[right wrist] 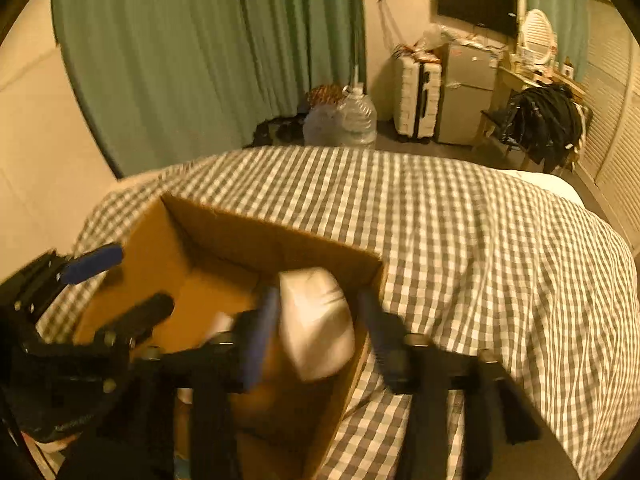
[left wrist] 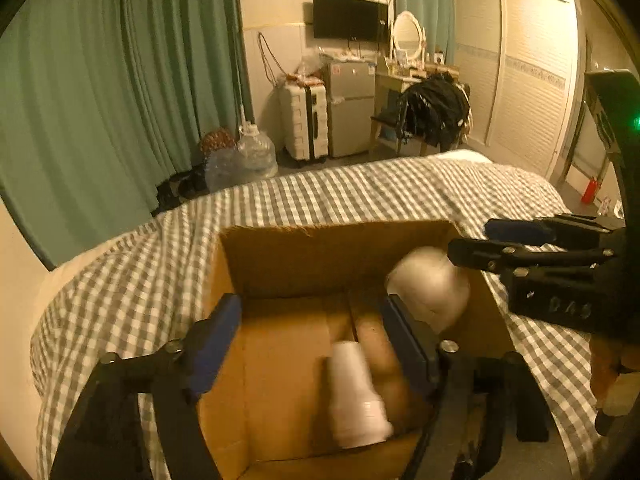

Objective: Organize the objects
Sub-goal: 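Release the tape roll into the box with the right gripper and withdraw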

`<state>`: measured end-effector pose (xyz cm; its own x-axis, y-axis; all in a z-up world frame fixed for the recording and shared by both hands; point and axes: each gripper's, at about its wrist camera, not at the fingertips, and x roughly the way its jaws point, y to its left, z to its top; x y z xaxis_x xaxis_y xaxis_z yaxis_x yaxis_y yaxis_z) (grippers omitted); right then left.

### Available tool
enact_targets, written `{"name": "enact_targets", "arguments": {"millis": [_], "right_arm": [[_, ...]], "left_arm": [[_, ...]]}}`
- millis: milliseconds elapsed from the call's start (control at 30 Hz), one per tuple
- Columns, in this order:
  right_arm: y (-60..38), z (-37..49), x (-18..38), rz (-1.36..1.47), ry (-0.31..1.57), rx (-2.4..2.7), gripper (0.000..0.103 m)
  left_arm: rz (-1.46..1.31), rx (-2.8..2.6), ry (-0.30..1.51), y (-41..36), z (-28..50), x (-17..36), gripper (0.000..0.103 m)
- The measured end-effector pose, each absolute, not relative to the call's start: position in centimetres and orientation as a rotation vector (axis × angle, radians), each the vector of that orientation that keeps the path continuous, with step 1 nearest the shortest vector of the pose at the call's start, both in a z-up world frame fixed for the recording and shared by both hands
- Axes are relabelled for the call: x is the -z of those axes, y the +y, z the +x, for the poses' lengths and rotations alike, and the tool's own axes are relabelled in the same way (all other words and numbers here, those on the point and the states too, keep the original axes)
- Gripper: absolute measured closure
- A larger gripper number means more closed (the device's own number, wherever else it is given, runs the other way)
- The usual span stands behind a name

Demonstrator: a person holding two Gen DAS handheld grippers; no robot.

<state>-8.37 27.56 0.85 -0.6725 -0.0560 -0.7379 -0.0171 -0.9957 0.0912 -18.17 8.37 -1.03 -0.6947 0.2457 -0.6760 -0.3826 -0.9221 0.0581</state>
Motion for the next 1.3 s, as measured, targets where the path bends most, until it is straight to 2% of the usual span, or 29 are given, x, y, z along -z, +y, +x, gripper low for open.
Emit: {"name": "enact_targets", "arguments": {"millis": [67,133,300,500,700,1100,1300], "right_arm": [[27.7,-8.1,-1.9,1.229,-0.163,2.856,0.051],[27.9,-7.5,-2.8,1.203,-0.176,2.876,0.050],[27.5,-5.1,-4.8,1.145,-0.150,2.914,0.045],[26.5,-0.9,-7.0,1.055,-0.151,2.919,0.032],[24.1,2.8,-7.9,0.978,-0.084,2.902,0.022],[20.0,5.9,-3.6,1.090,0.080,2.793,0.019],[19.7,6.0,0.0,1.240,0.072,2.729,0.019]], "left_arm": [[-0.981,-2.611,0.273,7.9,-17.4,0.4,0.025],[-0.971,-2.638,0.261,7.5,-17.2,-0.3,0.019],[-0.948,-2.704,0.211,5.5,-15.7,-1.7,0.013],[-0.950,-2.749,0.123,2.8,-13.0,-2.8,0.006],[-0.991,-2.790,0.069,1.4,-11.1,-3.1,0.006],[-1.167,-2.828,0.182,0.0,-5.7,3.5,0.006],[-1.276,-2.750,0.248,0.3,-4.0,7.0,0.006]]}}
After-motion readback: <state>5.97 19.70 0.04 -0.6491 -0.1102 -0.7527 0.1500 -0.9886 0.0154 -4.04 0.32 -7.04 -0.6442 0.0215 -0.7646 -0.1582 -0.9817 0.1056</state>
